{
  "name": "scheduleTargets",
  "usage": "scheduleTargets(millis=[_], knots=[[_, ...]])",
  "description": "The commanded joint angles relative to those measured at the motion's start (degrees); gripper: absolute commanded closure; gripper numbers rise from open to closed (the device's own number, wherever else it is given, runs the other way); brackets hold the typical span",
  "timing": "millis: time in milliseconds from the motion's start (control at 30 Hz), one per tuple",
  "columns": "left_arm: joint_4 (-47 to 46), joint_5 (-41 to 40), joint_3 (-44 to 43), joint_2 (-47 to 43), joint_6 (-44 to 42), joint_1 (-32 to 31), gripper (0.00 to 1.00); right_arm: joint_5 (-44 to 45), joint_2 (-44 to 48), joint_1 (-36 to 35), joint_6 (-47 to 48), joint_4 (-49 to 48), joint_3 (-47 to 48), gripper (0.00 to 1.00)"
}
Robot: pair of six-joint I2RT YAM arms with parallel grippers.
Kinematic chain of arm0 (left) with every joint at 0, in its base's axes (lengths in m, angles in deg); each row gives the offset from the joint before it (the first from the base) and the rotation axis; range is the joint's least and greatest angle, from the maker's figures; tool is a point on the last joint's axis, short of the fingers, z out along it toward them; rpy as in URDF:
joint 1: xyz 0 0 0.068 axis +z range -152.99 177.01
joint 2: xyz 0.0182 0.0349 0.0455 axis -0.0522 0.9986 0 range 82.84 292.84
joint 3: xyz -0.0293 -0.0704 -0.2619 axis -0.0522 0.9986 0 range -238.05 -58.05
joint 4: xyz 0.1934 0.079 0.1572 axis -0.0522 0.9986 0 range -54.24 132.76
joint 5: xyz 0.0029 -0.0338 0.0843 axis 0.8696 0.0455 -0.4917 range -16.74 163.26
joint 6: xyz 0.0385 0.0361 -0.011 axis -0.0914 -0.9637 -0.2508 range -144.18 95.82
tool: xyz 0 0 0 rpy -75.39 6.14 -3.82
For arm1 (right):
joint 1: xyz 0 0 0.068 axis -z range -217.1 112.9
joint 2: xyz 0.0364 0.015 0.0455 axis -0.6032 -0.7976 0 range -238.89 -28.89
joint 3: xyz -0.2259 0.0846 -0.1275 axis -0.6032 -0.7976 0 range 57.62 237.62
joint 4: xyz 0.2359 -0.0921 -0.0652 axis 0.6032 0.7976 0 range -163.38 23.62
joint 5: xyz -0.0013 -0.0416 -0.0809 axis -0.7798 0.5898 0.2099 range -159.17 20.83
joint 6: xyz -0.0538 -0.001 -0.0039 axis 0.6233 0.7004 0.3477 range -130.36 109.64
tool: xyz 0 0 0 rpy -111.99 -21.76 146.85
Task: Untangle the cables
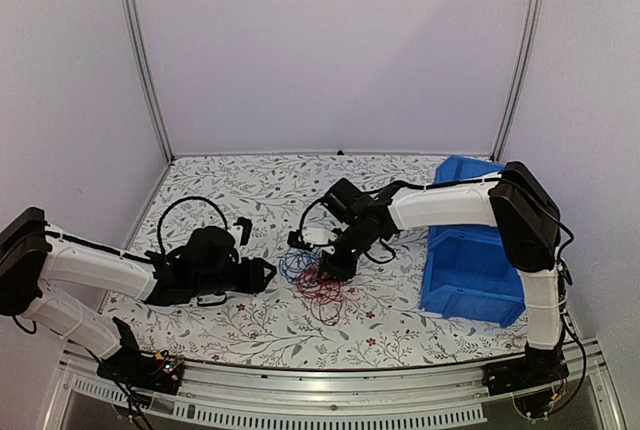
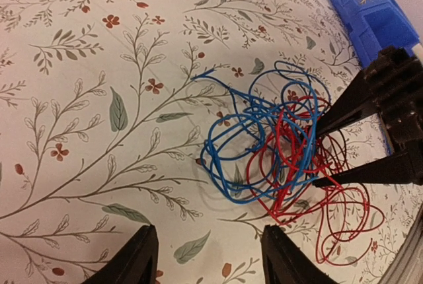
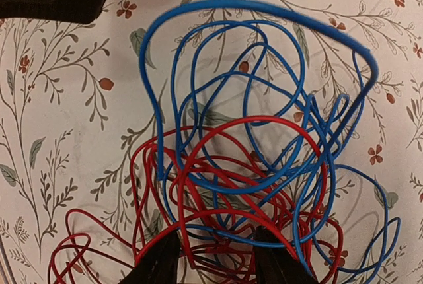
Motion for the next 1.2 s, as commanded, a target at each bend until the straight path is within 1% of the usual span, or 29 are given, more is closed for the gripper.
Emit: scheduleTargets(millis=[0, 67, 133, 233, 300, 400, 500, 600, 667, 733, 867, 933, 1000, 1067, 1100, 1133, 1167], knots=[[-1.9, 0.5, 0.7, -0.6, 0.6, 0.7, 0.46, -0.6, -2.0, -0.2, -2.6, 1.0, 2.7, 0.57], [-1.9, 0.7, 0.7, -0.5, 0.7, 0.6, 0.47, -0.5, -1.8, -0.2, -3.0, 0.2, 2.9, 0.63], [-2.1, 0.8, 0.7, -0.3, 0.7, 0.6, 0.47, -0.3, -0.7, -0.2, -3.1, -1.0, 2.5, 0.78], [-2.2, 1.0, 0.6, -0.2, 0.7, 0.6, 0.47, 0.1, 1.8, -0.2, -2.6, -1.8, 2.0, 0.91], [-2.9, 1.7, 0.4, -0.2, 0.0, 0.5, 0.47, 0.6, 3.8, -0.2, -2.0, -2.0, 1.5, 0.96], [-5.8, 3.5, 0.2, -1.0, -2.6, -0.3, 0.47, 1.0, 8.1, -0.2, -0.9, -1.6, 0.7, 1.00], [-11.0, 3.0, 0.6, -4.1, -7.1, -3.3, 0.46, 1.5, 11.2, -0.2, 0.3, 0.6, 1.5, 1.00], [-18.7, 3.1, 1.9, -6.8, -8.9, -4.8, 0.43, 1.7, 13.1, -0.2, 1.0, 2.4, 2.1, 1.00], [-24.0, 3.9, 2.2, -6.8, -9.0, -4.9, 0.41, 1.5, 14.3, -0.3, 0.9, 3.1, 2.5, 1.00], [-24.5, 2.4, 0.3, -4.4, -9.8, -4.8, 0.40, 0.8, 15.1, -0.2, 1.0, 3.5, 2.9, 1.00], [-21.1, 1.2, -8.1, 3.4, -11.6, -4.4, 0.40, -1.7, 16.3, -0.2, 1.2, 4.8, 4.2, 1.00], [-17.1, -0.4, -13.7, 7.8, -11.2, -4.0, 0.45, -2.8, 16.6, -0.2, 1.3, 6.0, 5.0, 1.00], [-13.2, -1.1, -17.5, 12.1, -10.7, -2.8, 0.56, -3.4, 17.6, -0.2, 1.7, 7.4, 5.6, 1.00], [-11.6, -0.8, -19.6, 16.1, -10.3, -1.1, 0.72, -4.4, 19.0, -0.2, 2.2, 8.5, 5.5, 0.99], [-11.2, 0.1, -20.2, 17.8, -9.8, -0.1, 0.78, -4.7, 19.7, -0.2, 2.5, 8.9, 5.4, 0.99], [-10.4, 1.4, -20.5, 19.3, -9.2, 1.0, 0.82, -3.9, 20.8, -0.2, 2.6, 9.2, 5.3, 1.00], [-10.0, 2.1, -20.6, 20.4, -8.6, 1.9, 0.84, -3.1, 21.7, -0.2, 2.9, 9.5, 5.1, 1.00]])
